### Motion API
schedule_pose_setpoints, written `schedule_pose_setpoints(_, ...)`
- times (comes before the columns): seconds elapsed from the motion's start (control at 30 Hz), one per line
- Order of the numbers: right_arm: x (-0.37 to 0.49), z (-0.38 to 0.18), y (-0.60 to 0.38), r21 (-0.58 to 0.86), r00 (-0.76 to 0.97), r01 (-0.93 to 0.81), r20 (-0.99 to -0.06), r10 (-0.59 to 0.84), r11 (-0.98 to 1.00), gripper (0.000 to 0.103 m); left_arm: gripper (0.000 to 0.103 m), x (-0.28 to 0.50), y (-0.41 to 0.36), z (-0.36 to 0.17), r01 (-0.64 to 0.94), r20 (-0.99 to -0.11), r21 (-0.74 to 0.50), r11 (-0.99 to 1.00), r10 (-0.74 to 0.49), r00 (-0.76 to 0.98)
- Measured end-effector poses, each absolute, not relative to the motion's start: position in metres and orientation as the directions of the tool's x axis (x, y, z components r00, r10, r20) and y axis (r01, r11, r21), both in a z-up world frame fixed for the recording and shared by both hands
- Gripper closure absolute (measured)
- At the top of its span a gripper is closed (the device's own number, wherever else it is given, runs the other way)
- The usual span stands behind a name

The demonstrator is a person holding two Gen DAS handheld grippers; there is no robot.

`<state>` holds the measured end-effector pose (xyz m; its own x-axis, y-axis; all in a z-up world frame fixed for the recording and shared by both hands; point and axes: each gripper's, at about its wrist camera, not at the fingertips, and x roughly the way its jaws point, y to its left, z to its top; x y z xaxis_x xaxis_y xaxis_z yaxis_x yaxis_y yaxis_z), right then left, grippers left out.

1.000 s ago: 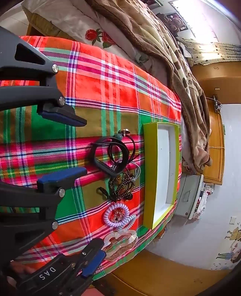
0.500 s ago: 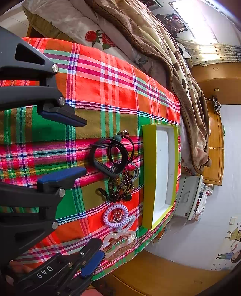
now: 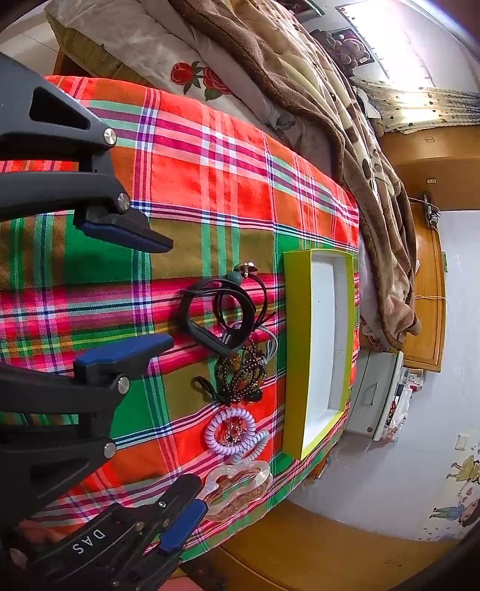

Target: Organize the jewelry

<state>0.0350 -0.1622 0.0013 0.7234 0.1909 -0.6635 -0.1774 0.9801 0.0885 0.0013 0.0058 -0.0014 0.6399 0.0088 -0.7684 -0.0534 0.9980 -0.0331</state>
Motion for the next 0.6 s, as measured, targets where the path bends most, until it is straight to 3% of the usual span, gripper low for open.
schedule_pose_setpoints(0.6,0.0339,0.001,-0.1633,0.091,0.725,-0.177,-0.661,0.193,0.98,0.065,0.056,0.0001,0.0074,-0.0007,-0.059,-0.771,-0.027,0.998,0.017,0.637)
